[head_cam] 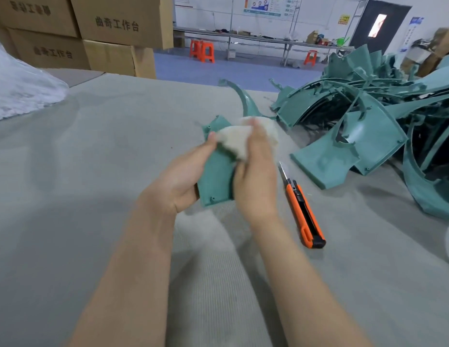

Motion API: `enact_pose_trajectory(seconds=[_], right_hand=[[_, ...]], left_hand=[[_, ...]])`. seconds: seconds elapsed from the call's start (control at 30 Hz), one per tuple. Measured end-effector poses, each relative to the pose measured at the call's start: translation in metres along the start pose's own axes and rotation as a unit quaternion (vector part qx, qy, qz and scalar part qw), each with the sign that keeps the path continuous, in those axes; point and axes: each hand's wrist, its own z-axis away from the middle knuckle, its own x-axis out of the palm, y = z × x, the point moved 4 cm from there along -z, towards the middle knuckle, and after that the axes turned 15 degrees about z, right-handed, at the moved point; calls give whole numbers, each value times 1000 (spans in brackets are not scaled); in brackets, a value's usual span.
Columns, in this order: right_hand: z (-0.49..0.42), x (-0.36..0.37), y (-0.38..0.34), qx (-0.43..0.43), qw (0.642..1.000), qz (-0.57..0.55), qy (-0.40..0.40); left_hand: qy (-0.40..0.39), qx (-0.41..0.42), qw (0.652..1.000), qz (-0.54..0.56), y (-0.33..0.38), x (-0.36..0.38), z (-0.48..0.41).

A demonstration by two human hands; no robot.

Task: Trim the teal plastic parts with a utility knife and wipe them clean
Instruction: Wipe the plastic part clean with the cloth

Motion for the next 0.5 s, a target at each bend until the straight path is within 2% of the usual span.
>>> enact_pose_trajectory(seconds=[0.07, 0.1, 0.2, 0.23, 0.3, 0.37, 0.4, 0.5], right_hand=[[-1, -10, 15, 84, 995, 19, 48], [3, -7, 9, 70, 997, 15, 34], [23, 23, -25, -75, 995, -41, -50], [21, 25, -24, -79, 995, -40, -54], [2, 19, -1, 22, 998, -42, -47], [1, 12, 15, 56, 998, 27, -31], [6, 15, 9, 19, 998, 49, -30], [22, 40, -19, -100, 992, 20, -75]], left_hand=[[-7, -4, 1000, -28, -2, 4, 1], [-4, 7, 1000, -20, -2, 5, 0], [16, 57, 997, 57, 3, 1, -3], [26, 56, 995, 77, 5, -3, -2], [38, 35, 997, 57, 6, -5, -1], [45, 31, 998, 18, 3, -3, -3], [51, 43, 997, 25, 3, -2, -5], [47, 61, 990, 118, -1, -6, -12]])
